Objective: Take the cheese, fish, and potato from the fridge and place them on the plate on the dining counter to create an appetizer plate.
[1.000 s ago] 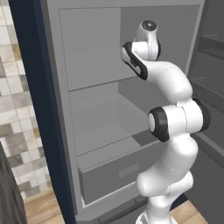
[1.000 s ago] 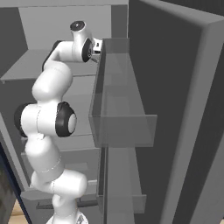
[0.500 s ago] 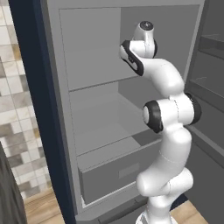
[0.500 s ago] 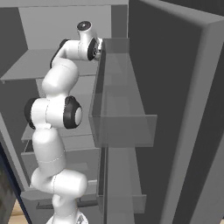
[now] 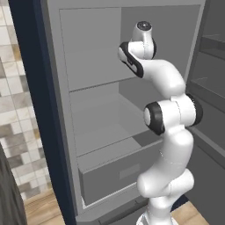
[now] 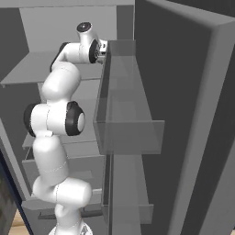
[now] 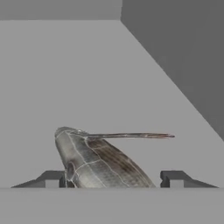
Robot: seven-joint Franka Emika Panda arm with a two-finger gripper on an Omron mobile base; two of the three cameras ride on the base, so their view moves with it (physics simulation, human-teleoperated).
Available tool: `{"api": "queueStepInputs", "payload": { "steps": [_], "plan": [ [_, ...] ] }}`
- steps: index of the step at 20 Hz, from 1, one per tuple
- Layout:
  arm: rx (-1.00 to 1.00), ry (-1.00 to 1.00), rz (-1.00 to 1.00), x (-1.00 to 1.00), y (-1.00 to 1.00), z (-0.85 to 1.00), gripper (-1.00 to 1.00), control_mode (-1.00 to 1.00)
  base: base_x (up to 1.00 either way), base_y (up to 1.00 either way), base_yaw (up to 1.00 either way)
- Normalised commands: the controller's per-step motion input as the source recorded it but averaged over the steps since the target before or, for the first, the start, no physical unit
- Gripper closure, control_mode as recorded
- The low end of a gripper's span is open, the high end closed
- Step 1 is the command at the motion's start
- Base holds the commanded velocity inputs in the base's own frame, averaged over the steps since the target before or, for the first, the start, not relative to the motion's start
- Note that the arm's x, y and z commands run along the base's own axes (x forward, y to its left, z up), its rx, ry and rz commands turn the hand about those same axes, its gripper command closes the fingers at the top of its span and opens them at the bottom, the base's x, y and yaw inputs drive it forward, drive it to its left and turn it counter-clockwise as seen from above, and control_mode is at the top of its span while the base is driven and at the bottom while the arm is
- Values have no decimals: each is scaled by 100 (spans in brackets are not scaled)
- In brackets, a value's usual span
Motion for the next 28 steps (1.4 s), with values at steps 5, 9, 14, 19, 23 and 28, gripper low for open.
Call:
{"api": "queueStepInputs", "payload": {
  "steps": [5,9,14,19,23,28],
  "plan": [
    [0,-2,0,-84,28,-34,100,-100,0,0,0],
    [0,-2,0,-100,14,-2,100,-100,0,0,0],
    [0,-8,0,-100,17,-12,100,-100,0,0,0],
    [0,0,0,0,0,0,100,100,-100,8,0],
    [0,0,0,0,0,0,100,100,-100,0,0],
    [0,0,0,0,0,0,100,100,-100,0,0]
  ]
}}
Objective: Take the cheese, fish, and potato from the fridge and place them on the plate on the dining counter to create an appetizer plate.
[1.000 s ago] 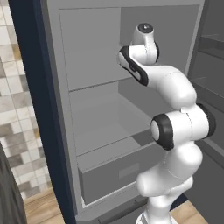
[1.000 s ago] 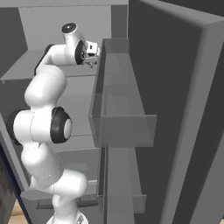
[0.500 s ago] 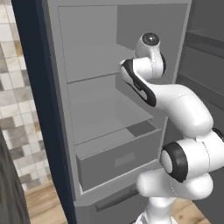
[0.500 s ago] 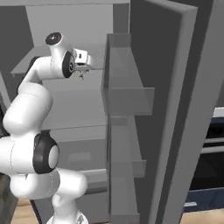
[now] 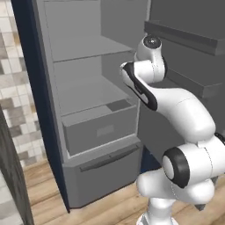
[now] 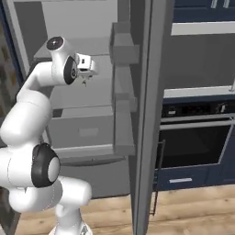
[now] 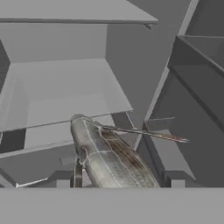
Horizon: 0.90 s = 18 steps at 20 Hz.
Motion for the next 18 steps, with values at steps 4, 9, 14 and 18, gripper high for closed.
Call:
{"api": "queueStepInputs", "payload": {
  "steps": [4,9,14,18],
  "plan": [
    [0,0,0,0,0,0,100,100,-100,0,0],
    [0,0,0,0,0,0,100,100,-100,-1,-2],
    [0,0,0,0,0,0,100,100,-100,-18,-31],
    [0,0,0,0,0,0,100,100,-100,0,-51]
  ]
}}
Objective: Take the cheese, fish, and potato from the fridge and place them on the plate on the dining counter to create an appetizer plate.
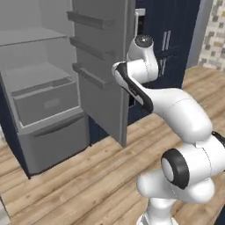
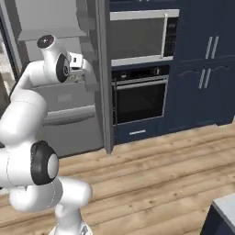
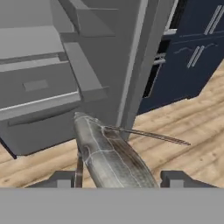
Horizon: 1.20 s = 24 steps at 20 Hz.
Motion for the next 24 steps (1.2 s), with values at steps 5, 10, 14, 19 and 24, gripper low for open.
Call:
{"api": "queueStepInputs", "payload": {
  "steps": [5,10,14,19,24],
  "plan": [
    [0,0,0,0,0,0,100,100,-96,0,-61],
    [0,0,0,0,0,0,100,100,-99,0,-59],
    [0,0,0,0,0,0,100,100,-100,-8,-51],
    [0,0,0,0,0,0,100,100,-84,-43,-44],
    [0,0,0,0,0,0,100,100,-8,-78,-30]
  ]
}}
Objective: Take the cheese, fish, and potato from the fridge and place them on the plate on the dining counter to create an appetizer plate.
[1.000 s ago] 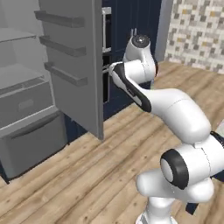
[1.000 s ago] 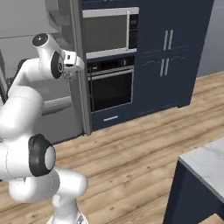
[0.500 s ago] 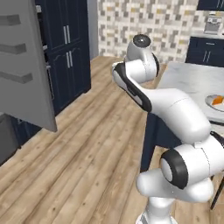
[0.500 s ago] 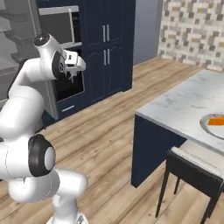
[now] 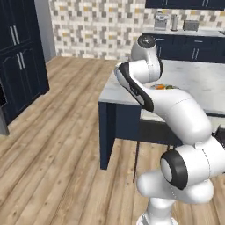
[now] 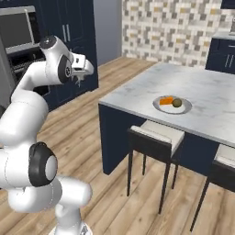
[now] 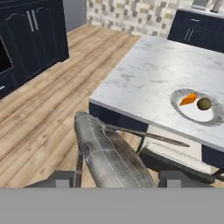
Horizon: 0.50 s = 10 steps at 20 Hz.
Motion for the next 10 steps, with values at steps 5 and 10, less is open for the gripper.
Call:
{"api": "queueStepInputs", "payload": {
  "steps": [5,10],
  "plan": [
    [0,0,0,0,0,0,100,100,2,-75,-24],
    [0,0,0,0,0,0,100,100,34,-31,-26]
  ]
}}
